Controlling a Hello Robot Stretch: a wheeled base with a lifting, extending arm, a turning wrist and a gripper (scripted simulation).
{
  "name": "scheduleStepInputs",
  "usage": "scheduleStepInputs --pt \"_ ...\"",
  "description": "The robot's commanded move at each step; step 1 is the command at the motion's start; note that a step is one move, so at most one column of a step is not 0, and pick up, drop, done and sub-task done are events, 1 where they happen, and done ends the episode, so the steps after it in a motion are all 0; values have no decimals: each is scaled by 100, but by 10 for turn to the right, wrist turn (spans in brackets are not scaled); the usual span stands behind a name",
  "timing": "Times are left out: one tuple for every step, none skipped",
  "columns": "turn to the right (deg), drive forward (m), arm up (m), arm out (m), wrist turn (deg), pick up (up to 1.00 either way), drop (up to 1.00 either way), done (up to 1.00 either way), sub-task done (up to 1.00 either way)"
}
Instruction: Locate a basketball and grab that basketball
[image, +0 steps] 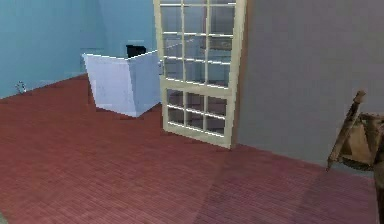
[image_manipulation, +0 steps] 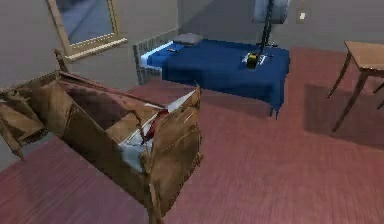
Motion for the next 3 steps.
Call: scheduleStepInputs --pt "0 45 0 0 0 0 0 0 0" --pt "-450 0 0 0 0 0 0 0 0" --pt "-30 0 0 0 0 0 0 0 0"
